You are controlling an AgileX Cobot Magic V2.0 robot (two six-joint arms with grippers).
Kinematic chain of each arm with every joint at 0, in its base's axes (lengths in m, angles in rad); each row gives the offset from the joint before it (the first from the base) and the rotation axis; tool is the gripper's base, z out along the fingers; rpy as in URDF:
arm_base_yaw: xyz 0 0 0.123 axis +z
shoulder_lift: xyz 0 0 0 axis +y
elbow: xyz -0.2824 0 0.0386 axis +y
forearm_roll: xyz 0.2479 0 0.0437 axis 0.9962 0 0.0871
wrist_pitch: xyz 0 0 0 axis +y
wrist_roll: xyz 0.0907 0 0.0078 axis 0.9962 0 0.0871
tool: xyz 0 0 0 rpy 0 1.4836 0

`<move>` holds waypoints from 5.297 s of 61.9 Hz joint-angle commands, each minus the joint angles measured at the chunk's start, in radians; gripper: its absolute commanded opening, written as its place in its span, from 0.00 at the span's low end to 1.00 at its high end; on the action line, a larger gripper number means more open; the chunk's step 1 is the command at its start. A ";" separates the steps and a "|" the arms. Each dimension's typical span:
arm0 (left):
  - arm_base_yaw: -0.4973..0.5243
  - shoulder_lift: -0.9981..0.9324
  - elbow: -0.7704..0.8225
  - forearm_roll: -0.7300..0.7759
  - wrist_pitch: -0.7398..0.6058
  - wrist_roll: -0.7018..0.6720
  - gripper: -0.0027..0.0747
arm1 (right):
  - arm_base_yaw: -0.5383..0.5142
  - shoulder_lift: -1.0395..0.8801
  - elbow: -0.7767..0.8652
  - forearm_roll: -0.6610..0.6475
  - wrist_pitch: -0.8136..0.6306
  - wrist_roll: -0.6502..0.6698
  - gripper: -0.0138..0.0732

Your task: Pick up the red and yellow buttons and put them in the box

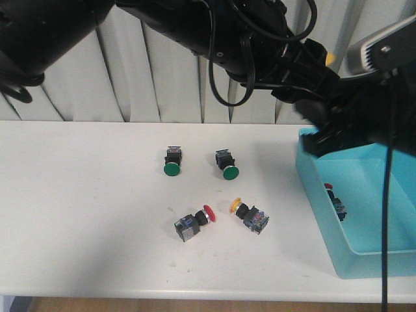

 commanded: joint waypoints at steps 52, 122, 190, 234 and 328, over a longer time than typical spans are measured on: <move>0.082 -0.199 0.001 0.646 0.011 -0.176 0.03 | -0.434 0.543 -0.081 -0.024 0.007 0.156 0.18; 0.226 -0.284 0.372 0.646 -0.104 -0.224 0.03 | -0.432 0.686 -0.425 -0.084 0.429 0.198 0.79; 0.226 -0.501 0.372 0.749 -0.131 -0.350 0.03 | -0.432 -0.003 -0.534 0.530 0.512 -0.111 0.16; 0.290 -0.718 0.602 0.818 -0.335 -0.334 0.03 | -0.432 -0.003 -0.534 0.532 0.510 -0.111 0.16; 0.770 -1.873 2.253 0.253 -1.069 -0.130 0.03 | -0.432 0.000 -0.534 0.532 0.511 -0.111 0.16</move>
